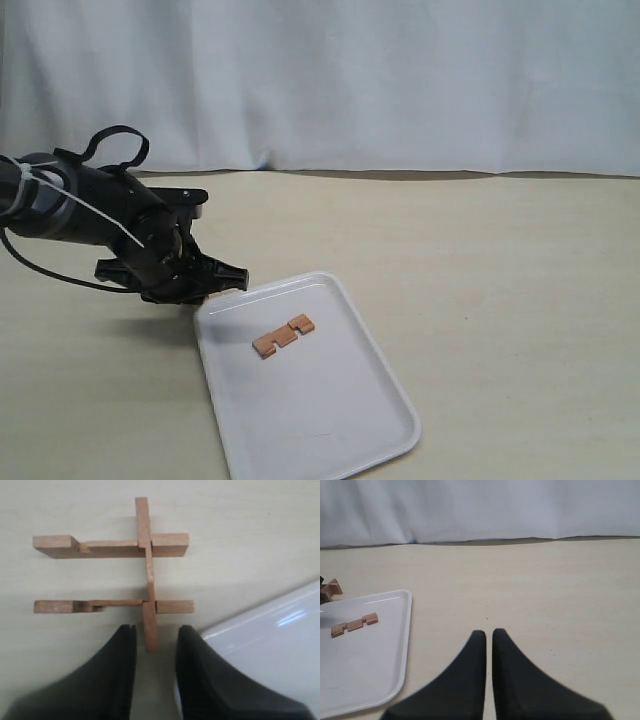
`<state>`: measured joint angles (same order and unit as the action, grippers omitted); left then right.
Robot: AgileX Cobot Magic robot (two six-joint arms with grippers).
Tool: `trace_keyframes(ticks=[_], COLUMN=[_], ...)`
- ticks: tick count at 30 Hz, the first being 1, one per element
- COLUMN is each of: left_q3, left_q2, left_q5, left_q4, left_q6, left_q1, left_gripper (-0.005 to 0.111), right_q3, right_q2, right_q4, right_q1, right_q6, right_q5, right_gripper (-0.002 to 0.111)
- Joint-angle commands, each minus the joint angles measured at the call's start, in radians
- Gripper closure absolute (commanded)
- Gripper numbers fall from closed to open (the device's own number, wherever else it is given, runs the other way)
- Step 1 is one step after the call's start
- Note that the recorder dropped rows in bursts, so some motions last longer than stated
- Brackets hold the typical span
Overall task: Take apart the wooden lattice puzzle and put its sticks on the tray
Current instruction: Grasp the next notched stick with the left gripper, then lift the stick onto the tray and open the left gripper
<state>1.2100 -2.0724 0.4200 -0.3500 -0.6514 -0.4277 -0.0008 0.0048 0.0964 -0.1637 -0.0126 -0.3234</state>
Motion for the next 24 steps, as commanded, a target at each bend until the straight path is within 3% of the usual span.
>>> trace_keyframes(ticks=[1, 5, 24], left_q3=[0.001, 0.001, 0.001], left_q2=[-0.004, -0.004, 0.094], left_q5=[-0.006, 0.005, 0.088], left_q4=[-0.011, -0.036, -0.057], left_q6=[-0.009, -0.009, -0.005], left_q1=[0.001, 0.001, 0.001], left_gripper=[0.094, 0.107, 0.107], right_q3=[0.001, 0.001, 0.001], right_q2=[-0.005, -0.005, -0.005], right_q4=[-0.001, -0.001, -0.001], right_q1=[0.003, 0.003, 0.003], right_q6=[0.0, 0.0, 0.0], right_q5=[0.004, 0.004, 0.004], right_gripper=[0.104, 0.104, 0.104])
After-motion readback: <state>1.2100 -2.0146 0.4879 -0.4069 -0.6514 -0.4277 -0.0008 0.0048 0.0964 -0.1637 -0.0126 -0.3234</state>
